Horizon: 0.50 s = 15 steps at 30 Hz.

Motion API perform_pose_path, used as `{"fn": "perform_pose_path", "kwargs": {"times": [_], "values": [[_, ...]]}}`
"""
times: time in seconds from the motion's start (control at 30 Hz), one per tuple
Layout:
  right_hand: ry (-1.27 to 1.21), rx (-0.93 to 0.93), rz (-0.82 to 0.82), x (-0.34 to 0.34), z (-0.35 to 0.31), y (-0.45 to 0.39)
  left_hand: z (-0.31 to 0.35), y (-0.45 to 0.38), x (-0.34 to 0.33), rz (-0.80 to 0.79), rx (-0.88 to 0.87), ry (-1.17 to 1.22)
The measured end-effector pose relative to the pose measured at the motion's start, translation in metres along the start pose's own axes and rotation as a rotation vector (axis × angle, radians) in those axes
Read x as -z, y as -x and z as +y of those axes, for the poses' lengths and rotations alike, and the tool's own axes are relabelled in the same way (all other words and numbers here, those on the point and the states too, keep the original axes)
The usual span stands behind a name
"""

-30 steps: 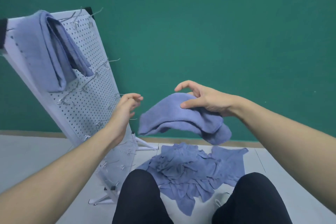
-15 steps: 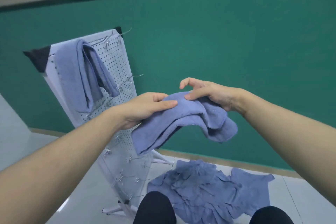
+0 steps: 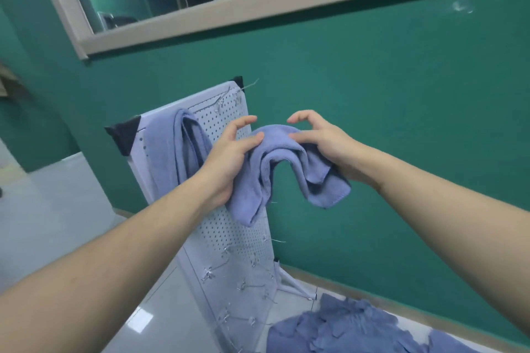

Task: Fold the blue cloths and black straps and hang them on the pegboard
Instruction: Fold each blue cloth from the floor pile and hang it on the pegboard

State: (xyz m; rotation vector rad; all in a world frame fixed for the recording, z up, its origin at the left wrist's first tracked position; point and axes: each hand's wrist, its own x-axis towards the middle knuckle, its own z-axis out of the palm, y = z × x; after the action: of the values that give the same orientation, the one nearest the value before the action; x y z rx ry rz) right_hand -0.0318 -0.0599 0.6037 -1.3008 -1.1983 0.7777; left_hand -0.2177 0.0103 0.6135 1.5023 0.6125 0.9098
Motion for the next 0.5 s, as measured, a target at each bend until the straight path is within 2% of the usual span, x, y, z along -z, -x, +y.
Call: {"fn": "perform_pose_path", "kwargs": {"times": [0.2, 0.4, 0.5], "values": [[-0.363, 0.04, 0.025, -0.029, -0.029, -0.062, 0.02, -0.029, -0.002, 0.244, -0.107, 0.073], [-0.441, 0.063, -0.01, -0.056, -0.05, -0.109, 0.027, -0.055, -0.001, 0.537, -0.319, -0.015], [-0.454, 0.077, 0.006, -0.064, -0.054, -0.128, 0.029, -0.072, 0.004, 0.642, -0.351, -0.014]]}}
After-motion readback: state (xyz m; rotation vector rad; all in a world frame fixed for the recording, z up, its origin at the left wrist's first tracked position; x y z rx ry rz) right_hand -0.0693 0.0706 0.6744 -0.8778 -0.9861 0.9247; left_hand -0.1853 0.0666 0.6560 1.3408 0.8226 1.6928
